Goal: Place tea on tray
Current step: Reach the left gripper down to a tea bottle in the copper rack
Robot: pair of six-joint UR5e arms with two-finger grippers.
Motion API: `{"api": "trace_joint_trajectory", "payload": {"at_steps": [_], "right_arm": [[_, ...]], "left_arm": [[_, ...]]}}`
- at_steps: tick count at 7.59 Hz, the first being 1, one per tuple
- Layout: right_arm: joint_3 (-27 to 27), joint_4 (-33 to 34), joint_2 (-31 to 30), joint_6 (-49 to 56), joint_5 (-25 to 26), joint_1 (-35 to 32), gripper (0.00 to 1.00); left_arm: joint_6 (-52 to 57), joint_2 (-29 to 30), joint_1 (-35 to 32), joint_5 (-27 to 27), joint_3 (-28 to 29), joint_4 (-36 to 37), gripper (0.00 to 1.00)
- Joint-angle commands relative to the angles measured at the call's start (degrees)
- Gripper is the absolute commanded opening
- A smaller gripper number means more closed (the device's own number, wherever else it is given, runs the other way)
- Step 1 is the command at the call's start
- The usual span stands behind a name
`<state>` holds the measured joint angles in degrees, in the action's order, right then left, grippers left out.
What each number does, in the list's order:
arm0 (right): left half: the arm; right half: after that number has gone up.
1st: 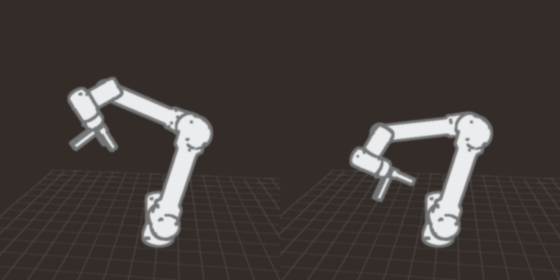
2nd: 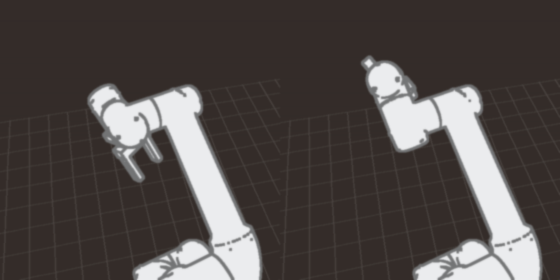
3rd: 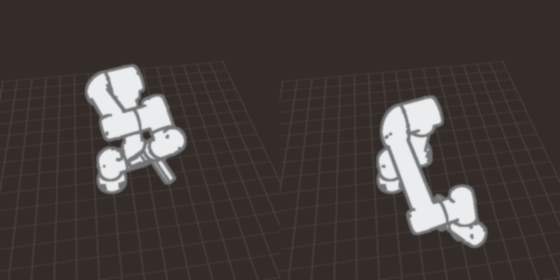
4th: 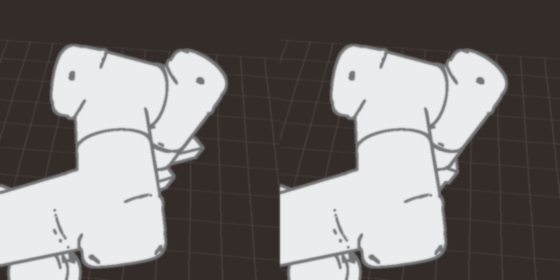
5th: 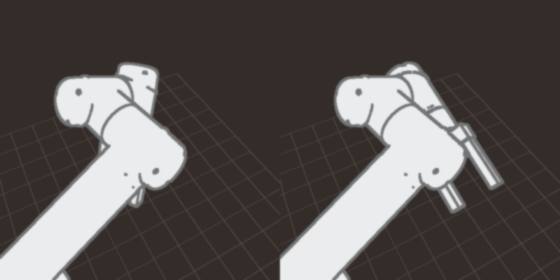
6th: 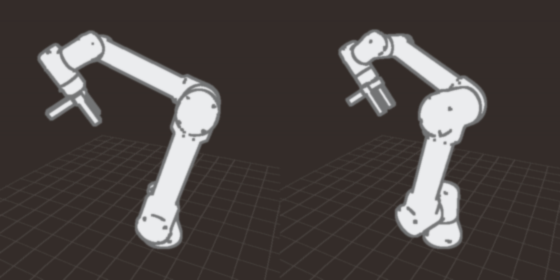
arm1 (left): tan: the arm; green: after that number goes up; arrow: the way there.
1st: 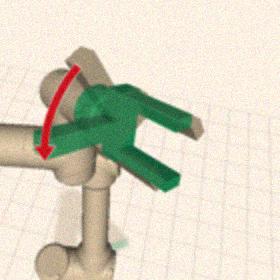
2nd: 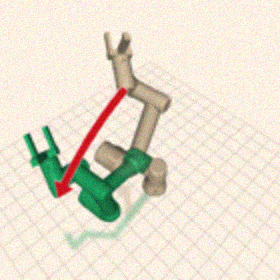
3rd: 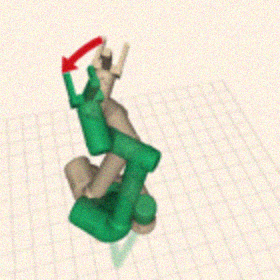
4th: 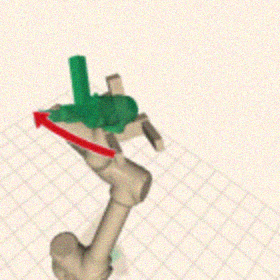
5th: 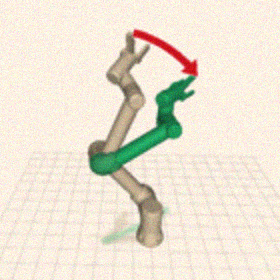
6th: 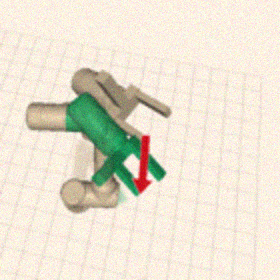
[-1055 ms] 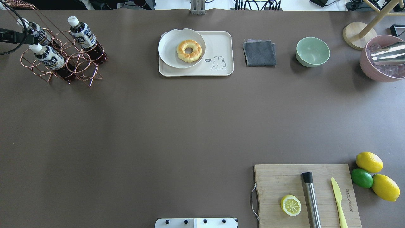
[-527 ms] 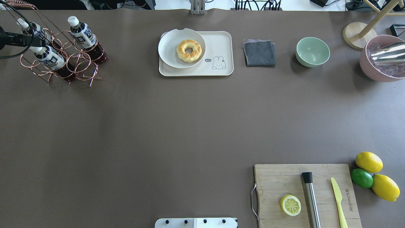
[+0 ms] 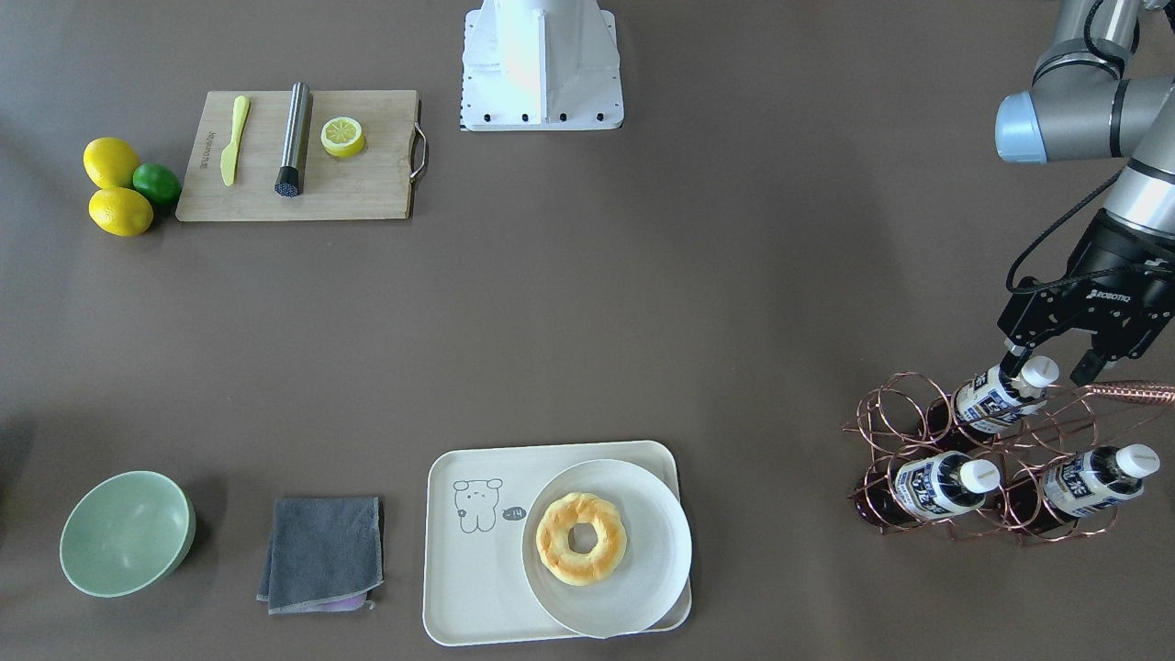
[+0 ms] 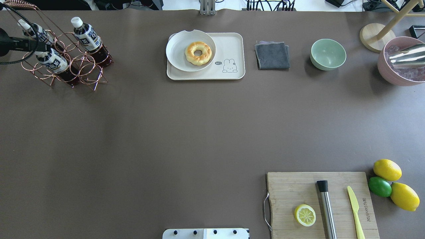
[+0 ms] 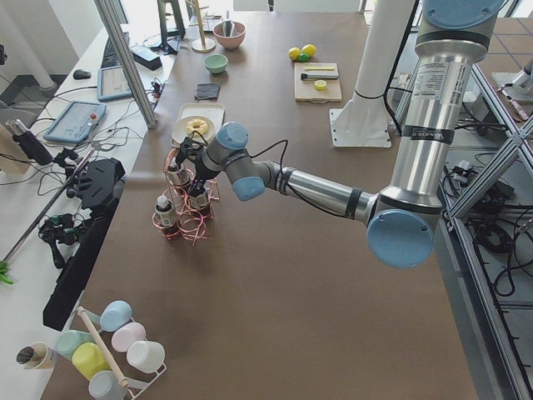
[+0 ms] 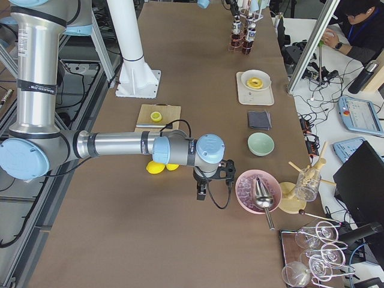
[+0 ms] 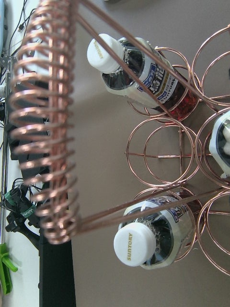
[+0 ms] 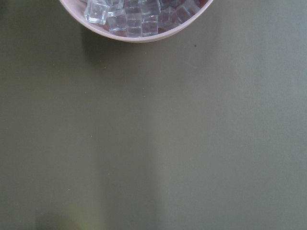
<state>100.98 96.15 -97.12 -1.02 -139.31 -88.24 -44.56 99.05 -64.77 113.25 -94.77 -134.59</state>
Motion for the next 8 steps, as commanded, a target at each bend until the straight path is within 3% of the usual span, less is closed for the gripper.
{"api": "trace_joint_trajectory", "payload": {"at_steps": [1,3,8], "right_arm": [[0.0,0.0,0.0,0.0,0.0,0.0,1.00],[0.1,0.0,0.0,0.0,0.0,0.0,1.00],[0.2,0.0,-0.1,0.0,-0.1,0.0,1.00]], "left_arm": [[0.1,-0.1,0.3,-2.0,-0.2,-0.1,0.79],[0.4,-0.4,0.3,-2.1,-0.2,-0.1,0.72],[-0.3,-0.7,1.2,-2.0,-0.6,-0.2,0.68]]}}
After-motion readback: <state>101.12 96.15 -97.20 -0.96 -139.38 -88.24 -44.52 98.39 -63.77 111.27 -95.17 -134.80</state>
